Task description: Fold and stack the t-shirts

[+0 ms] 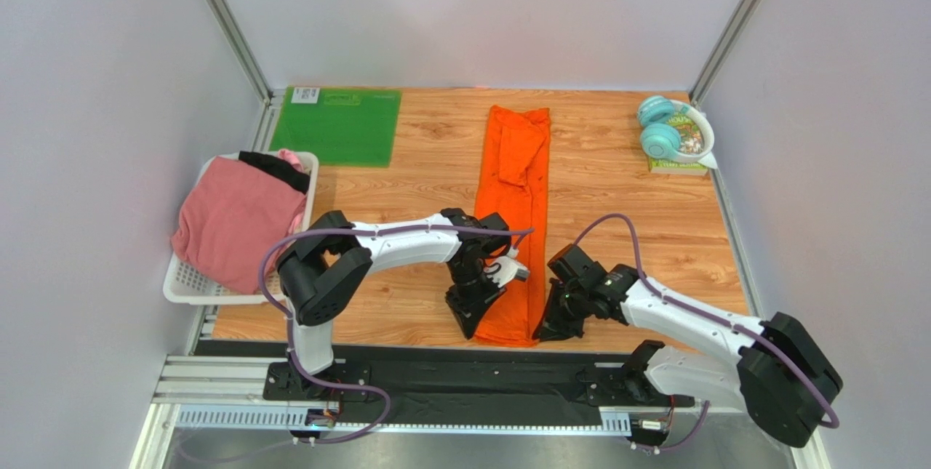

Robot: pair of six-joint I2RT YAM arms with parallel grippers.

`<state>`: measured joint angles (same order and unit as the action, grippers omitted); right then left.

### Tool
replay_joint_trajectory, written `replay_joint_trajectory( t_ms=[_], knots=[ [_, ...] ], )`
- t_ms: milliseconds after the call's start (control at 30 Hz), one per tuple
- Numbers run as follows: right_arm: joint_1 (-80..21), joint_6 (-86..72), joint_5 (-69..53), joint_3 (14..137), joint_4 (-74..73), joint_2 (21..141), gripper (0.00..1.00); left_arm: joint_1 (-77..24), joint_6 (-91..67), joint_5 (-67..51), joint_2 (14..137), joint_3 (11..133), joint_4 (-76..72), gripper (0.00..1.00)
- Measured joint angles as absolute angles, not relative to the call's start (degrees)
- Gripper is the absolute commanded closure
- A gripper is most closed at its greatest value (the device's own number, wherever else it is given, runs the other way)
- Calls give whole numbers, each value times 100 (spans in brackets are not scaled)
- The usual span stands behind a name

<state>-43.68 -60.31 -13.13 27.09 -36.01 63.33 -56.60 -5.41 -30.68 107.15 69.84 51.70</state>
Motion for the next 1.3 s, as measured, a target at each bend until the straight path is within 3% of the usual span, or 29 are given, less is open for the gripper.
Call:
replay_joint_trajectory(
  t_ms=[600,1067,1300],
  knots=[
    [-4368,-6204,-1463,2797,-4921,4423,100,-5946,357,-4117,10694,7087,6272,100],
    [-4298,-5857,-1273,4390,-5221,5290,100,-5428,731,-4246,10951,8538,7303,100],
    [-3697,-5387,-1234,4893,-5231,5704,100,-4866,794,-4099,11113,9006,7594,100]
  ],
)
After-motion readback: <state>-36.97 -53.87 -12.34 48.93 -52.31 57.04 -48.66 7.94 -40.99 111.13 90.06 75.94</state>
